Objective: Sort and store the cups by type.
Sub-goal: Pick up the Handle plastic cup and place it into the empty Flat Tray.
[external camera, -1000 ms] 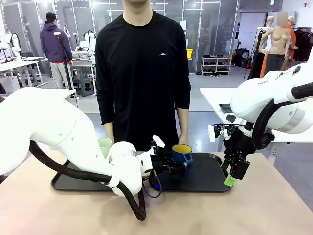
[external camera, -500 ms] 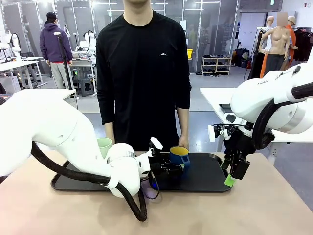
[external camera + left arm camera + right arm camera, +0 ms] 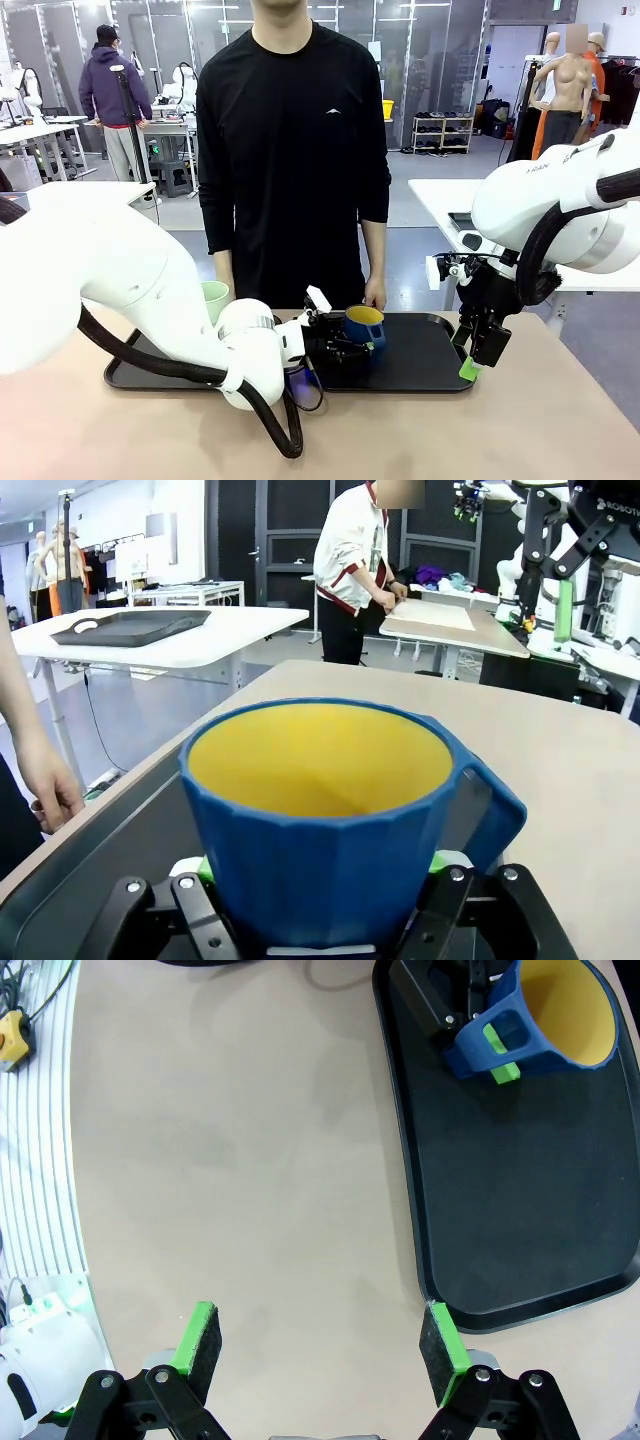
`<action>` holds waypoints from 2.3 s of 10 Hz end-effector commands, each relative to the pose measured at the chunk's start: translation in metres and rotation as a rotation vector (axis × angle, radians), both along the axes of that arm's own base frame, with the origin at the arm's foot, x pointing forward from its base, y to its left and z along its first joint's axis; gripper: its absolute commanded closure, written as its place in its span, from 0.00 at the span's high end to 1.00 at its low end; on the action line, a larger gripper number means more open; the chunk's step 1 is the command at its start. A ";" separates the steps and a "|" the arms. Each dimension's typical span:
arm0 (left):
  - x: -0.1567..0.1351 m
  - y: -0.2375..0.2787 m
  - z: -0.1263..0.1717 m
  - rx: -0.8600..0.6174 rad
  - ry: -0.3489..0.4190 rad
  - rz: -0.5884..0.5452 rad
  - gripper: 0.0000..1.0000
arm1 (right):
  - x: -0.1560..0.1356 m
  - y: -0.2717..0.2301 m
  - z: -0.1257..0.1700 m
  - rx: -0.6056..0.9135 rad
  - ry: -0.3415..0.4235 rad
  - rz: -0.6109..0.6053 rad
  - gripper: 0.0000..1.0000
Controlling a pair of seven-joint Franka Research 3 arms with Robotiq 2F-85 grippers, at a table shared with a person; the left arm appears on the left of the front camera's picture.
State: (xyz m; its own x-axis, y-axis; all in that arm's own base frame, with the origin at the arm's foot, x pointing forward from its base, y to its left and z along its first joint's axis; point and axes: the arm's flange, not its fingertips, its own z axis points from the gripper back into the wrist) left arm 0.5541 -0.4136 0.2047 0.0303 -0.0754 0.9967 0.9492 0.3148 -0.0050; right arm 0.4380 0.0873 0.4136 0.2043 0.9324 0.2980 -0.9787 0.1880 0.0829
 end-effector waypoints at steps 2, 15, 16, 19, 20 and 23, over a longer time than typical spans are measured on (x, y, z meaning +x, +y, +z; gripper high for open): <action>-0.012 -0.002 -0.029 -0.034 -0.048 0.017 0.72 | -0.002 -0.001 -0.001 0.003 -0.009 -0.007 1.00; -0.033 0.018 -0.039 -0.036 -0.037 0.080 1.00 | -0.002 -0.001 -0.001 0.003 -0.009 -0.007 1.00; -0.033 0.019 -0.038 -0.041 -0.039 0.082 1.00 | -0.002 -0.001 -0.001 0.003 -0.009 -0.007 1.00; -0.041 0.021 -0.036 -0.043 -0.034 0.081 1.00 | -0.002 -0.001 -0.001 0.003 -0.009 -0.007 1.00; -0.044 0.022 -0.035 -0.041 -0.035 0.085 1.00 | -0.002 -0.001 -0.001 0.003 -0.009 -0.007 1.00; -0.053 0.024 -0.034 -0.021 -0.023 0.094 1.00 | -0.002 -0.001 -0.001 0.003 -0.009 -0.007 1.00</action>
State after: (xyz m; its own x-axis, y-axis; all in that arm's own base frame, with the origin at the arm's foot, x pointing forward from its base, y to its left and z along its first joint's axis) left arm 0.5490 -0.3839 0.1970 0.0484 -0.0203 0.9986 0.9297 0.3665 -0.0376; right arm 0.4380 0.0873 0.4136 0.2043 0.9324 0.2980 -0.9787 0.1880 0.0830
